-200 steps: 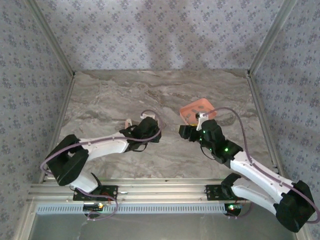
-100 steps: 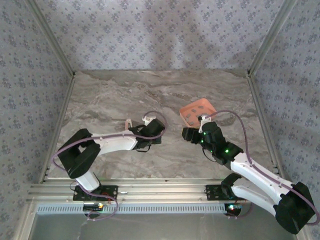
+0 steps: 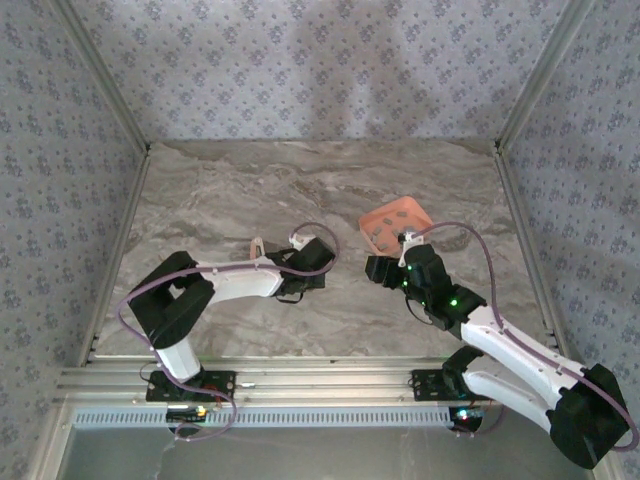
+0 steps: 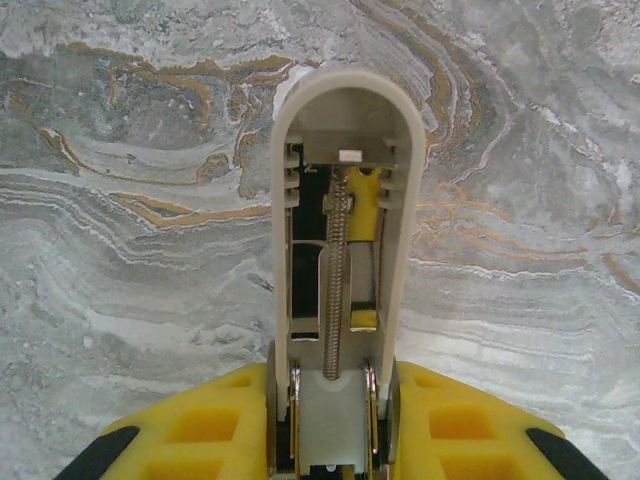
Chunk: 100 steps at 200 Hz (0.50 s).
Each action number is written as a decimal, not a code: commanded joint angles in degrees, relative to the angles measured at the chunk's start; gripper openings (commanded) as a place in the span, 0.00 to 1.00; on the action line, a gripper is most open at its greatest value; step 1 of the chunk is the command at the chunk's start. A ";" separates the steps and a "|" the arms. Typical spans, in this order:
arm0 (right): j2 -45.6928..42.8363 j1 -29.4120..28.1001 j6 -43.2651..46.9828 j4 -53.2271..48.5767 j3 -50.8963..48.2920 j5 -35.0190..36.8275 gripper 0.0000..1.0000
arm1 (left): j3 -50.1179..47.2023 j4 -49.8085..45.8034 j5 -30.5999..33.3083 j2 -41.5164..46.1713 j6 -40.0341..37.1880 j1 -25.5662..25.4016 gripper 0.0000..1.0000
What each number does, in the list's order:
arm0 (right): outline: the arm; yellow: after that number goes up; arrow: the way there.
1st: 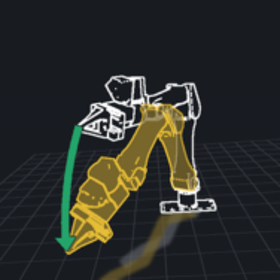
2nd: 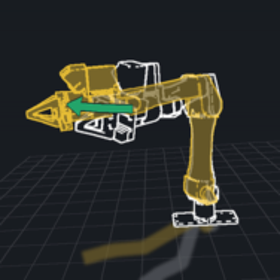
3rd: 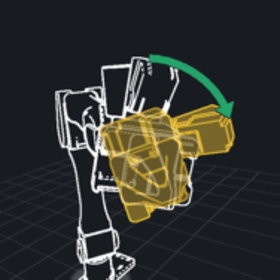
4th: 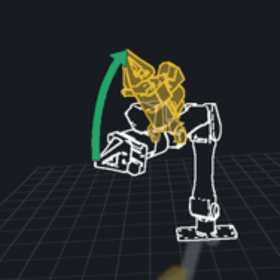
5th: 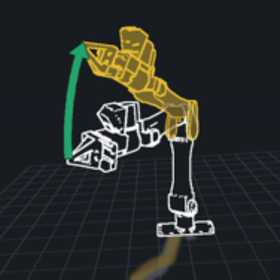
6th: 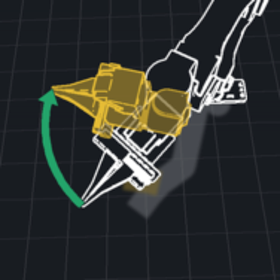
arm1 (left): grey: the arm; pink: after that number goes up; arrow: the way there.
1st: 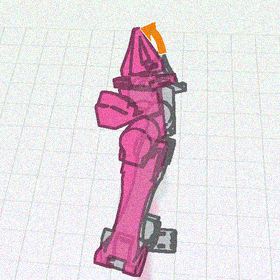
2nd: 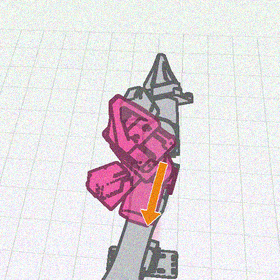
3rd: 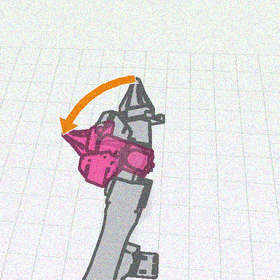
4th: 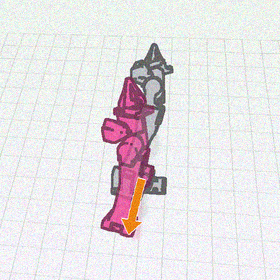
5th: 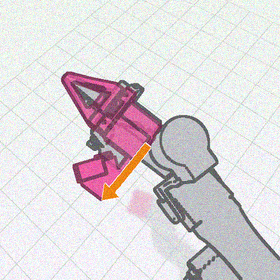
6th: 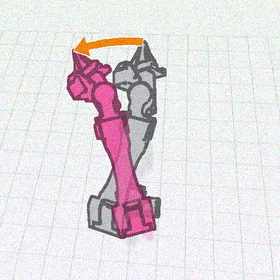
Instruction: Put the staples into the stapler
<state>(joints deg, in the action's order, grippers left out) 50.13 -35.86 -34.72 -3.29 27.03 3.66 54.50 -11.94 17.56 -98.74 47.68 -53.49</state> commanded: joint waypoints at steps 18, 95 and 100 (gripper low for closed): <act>-1.30 0.49 -0.88 -0.11 -0.49 -0.15 0.62 | 1.05 -0.63 -0.23 -0.40 0.70 -0.02 0.19; -2.17 0.64 -0.88 -0.22 -0.50 -0.49 0.62 | 0.16 0.26 -1.50 -0.67 1.36 0.79 0.23; -2.22 0.69 -0.88 -0.23 -0.49 -0.48 0.62 | 0.17 0.26 -1.53 -0.66 1.36 0.84 0.24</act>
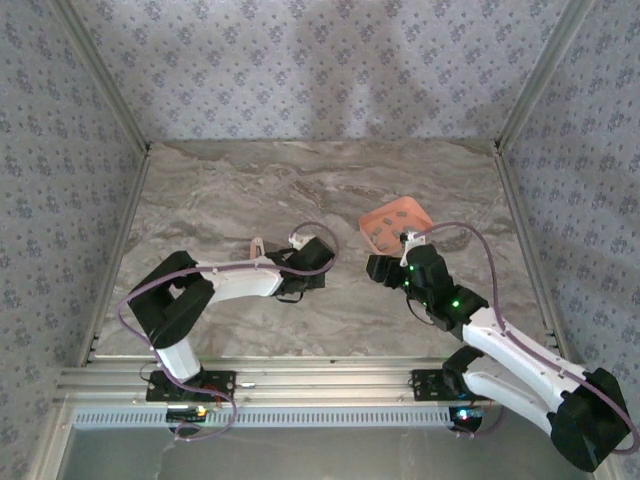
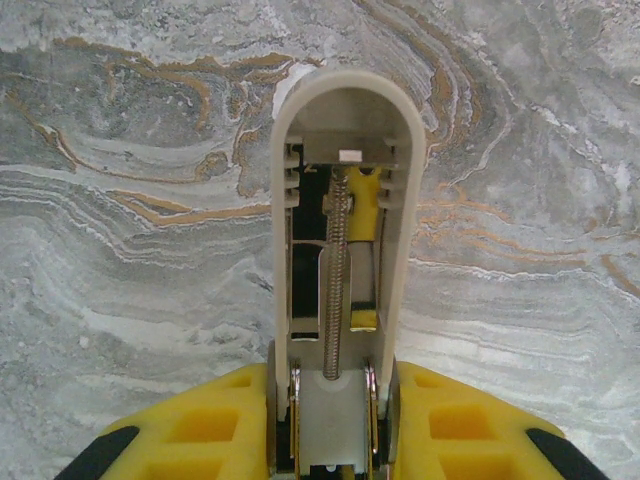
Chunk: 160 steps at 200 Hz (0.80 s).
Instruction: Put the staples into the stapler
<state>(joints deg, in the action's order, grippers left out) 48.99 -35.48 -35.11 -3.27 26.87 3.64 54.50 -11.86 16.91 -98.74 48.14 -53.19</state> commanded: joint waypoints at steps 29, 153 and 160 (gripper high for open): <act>-1.20 0.43 -0.48 -0.39 -0.17 -0.44 0.62 | 0.27 0.17 -1.34 -0.93 0.91 0.64 0.33; -1.37 0.50 -0.51 0.47 0.26 -2.91 0.62 | 0.32 -1.05 -2.49 4.82 0.32 0.76 0.49; -1.06 0.55 -0.48 0.54 0.39 -3.11 0.62 | 0.49 -1.67 -2.34 5.78 0.14 0.89 0.50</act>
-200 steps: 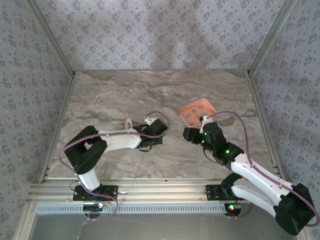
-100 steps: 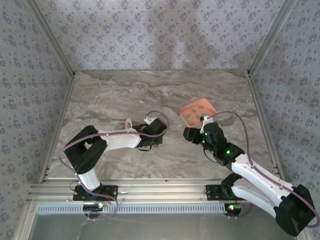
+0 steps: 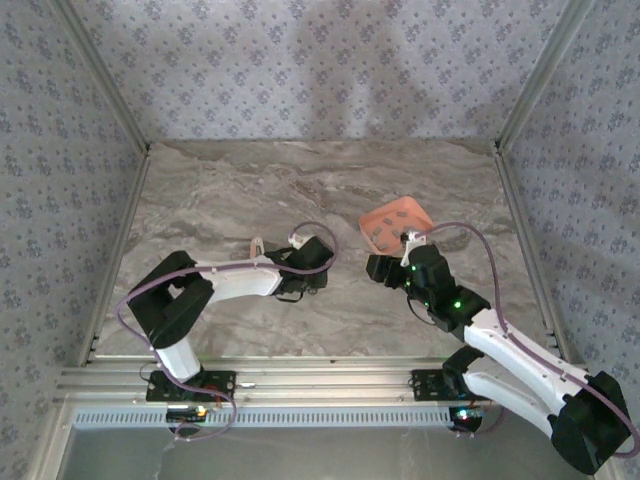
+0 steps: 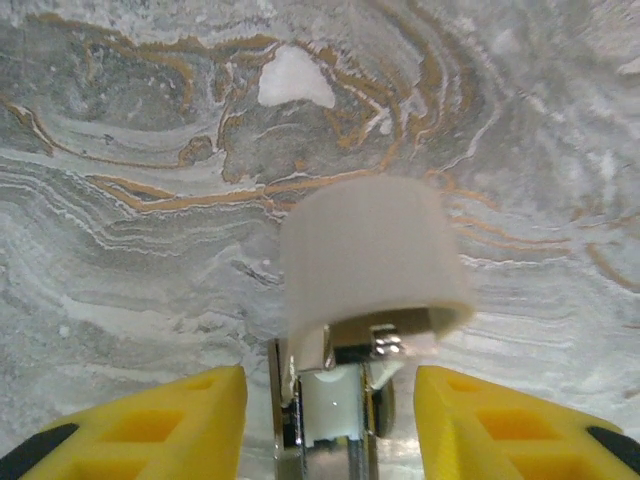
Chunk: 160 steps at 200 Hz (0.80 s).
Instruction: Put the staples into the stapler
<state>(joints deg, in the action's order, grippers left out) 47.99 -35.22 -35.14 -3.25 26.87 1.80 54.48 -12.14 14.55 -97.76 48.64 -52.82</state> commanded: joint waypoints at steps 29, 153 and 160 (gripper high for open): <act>2.52 0.22 -0.46 2.18 1.07 -3.15 0.63 | -0.43 -2.10 -0.21 9.69 -0.58 2.41 0.53; 15.53 -2.15 1.37 5.57 7.50 -9.10 0.62 | -4.14 -13.68 -11.72 21.97 -12.65 28.16 0.73; 15.73 -2.29 1.42 5.46 7.58 -9.00 0.62 | -4.09 -13.85 -12.07 21.69 -13.55 28.97 0.74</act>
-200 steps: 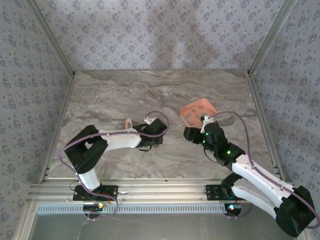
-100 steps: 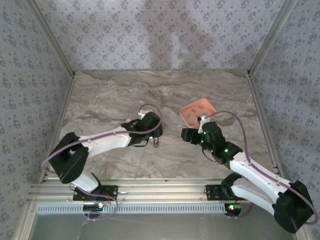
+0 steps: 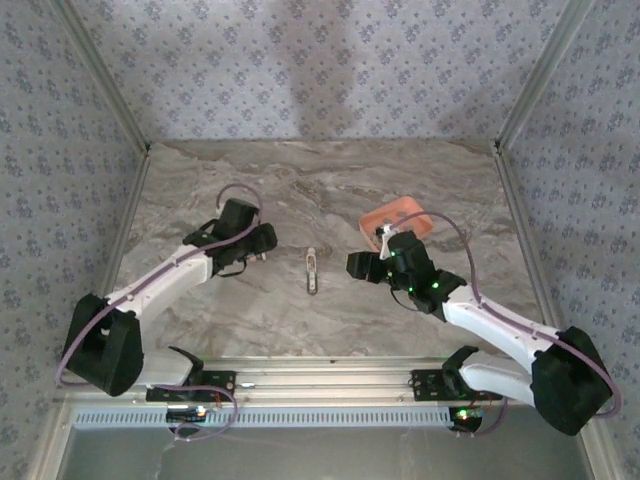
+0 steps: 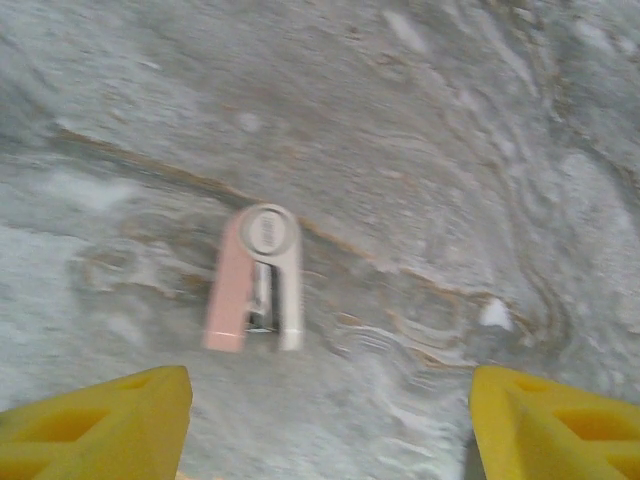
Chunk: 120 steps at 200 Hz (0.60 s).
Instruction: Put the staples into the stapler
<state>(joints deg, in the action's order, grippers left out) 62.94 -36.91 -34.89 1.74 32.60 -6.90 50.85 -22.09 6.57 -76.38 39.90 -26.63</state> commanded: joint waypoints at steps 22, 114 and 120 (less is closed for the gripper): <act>1.35 -0.81 1.23 0.24 2.15 -0.22 0.62 | 0.92 -4.91 -5.14 -1.86 -6.98 4.45 0.76; 1.75 -1.42 1.87 -1.93 2.82 0.16 0.62 | 5.34 -3.02 -8.28 -15.03 -9.93 5.19 0.76; 1.75 -1.45 1.88 -2.15 2.82 0.29 0.62 | 5.69 -3.03 -7.82 -15.74 -10.12 5.18 0.75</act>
<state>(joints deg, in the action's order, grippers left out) 64.45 -37.93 -34.00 1.45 33.69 -6.90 53.49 -25.23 -0.86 -89.60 31.88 -21.74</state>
